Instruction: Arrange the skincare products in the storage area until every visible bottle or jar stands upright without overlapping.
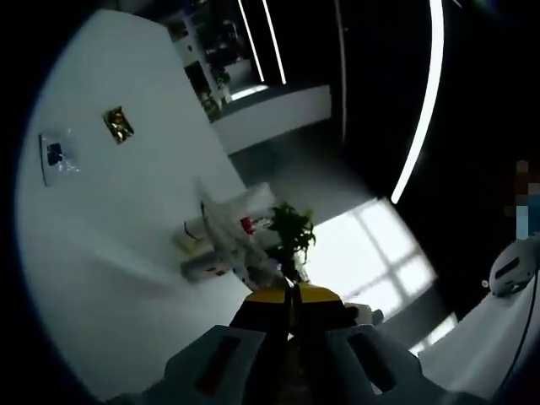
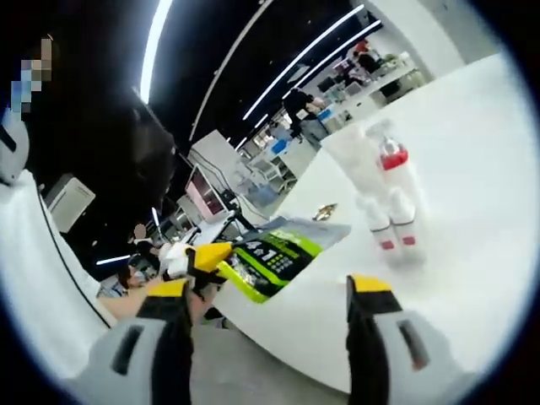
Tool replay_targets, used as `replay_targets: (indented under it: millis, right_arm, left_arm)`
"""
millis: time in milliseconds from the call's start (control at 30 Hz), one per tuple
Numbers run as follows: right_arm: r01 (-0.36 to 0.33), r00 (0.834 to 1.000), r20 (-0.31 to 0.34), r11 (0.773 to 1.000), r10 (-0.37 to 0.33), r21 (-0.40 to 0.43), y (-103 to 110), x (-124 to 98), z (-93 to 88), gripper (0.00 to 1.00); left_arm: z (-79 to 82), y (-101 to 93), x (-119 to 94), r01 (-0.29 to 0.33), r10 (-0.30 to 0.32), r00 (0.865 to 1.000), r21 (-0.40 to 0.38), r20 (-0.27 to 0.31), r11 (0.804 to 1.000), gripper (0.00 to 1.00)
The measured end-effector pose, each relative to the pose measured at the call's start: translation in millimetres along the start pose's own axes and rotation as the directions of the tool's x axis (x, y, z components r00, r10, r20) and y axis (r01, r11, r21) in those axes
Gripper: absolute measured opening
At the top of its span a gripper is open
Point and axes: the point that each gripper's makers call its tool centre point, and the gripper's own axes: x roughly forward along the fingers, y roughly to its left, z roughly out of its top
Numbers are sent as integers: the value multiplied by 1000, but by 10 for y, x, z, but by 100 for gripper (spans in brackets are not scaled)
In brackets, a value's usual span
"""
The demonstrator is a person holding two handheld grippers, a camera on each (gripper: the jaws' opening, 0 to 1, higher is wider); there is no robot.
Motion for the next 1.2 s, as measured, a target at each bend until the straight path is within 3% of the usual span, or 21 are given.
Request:
replay_targets:
  millis: [467, 867, 1100, 1200]
  right_arm:
    - [117, 993, -10, 993, -117, -12, -341, -175, -13, 81]
    - [205, 979, 16, 978, -204, -35, -579, -303, 46, 84]
    - [229, 973, 20, 973, -229, -30, -661, -342, 60, 84]
    - [235, 972, 19, 972, -234, -30, -674, -345, 56, 84]
  left_arm:
    - [85, 331, 193, -86, 86, 996, 3, -30, 996, 0]
    - [25, 681, 245, -170, 168, 983, -21, -70, 985, 0]
    - [-41, 1014, 203, -282, 277, 954, -31, -115, 959, 0]
    - [-95, 1160, 177, -337, 330, 932, -25, -151, 941, 0]
